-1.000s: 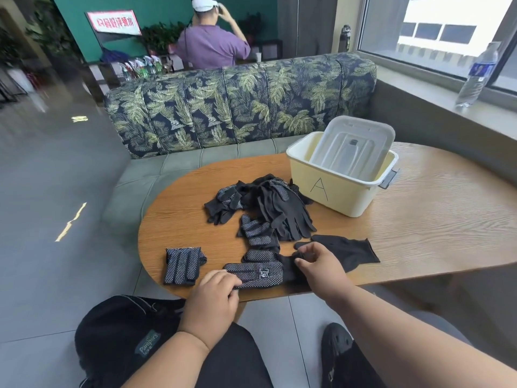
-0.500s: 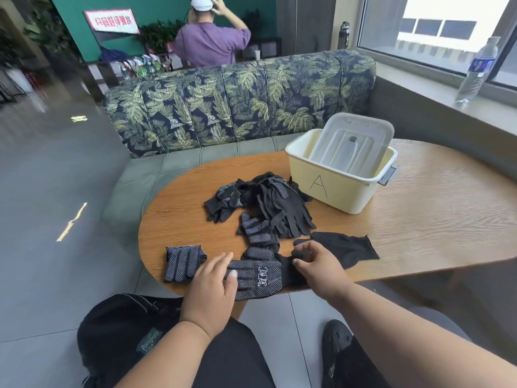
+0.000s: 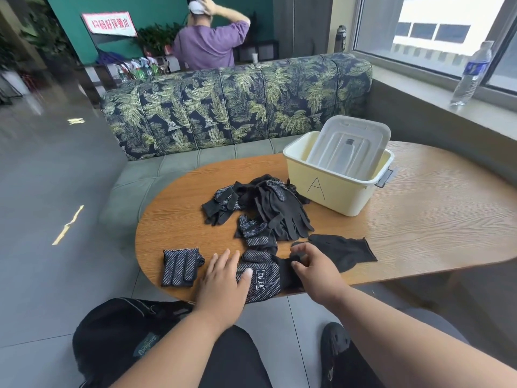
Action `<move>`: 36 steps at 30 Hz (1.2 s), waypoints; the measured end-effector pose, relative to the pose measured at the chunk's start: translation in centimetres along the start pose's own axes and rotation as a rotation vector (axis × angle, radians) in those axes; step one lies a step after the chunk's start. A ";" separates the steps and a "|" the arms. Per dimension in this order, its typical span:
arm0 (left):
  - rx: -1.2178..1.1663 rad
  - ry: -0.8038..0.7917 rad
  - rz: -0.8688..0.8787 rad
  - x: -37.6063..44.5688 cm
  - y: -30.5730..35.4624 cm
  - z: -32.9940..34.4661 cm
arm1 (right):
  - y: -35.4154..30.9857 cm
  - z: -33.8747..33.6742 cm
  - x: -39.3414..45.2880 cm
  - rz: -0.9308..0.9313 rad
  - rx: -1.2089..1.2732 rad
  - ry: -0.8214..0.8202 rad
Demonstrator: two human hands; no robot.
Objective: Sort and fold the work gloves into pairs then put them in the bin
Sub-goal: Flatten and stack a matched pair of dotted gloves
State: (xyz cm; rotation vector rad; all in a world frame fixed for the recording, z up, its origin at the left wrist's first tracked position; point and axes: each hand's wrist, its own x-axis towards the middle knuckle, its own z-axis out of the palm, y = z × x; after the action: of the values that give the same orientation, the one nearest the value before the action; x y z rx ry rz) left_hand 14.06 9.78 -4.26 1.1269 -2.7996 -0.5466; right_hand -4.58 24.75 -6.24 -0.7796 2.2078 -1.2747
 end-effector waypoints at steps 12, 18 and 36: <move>0.184 0.059 -0.142 5.6 4.1 -0.4 | -0.2 0.2 -0.4 0.025 -0.004 0.000; -0.144 0.116 -0.154 5.3 3.5 -0.5 | -0.3 0.3 -0.5 0.023 -0.022 0.015; -0.250 0.161 -0.102 4.1 1.5 -1.2 | -2.0 0.7 -1.8 -0.056 -0.468 0.070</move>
State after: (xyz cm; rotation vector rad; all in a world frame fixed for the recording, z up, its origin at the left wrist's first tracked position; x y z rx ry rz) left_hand 10.34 7.68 -2.87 1.2049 -2.4665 -0.7540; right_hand -2.33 24.67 -4.58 -0.9843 2.5972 -0.8212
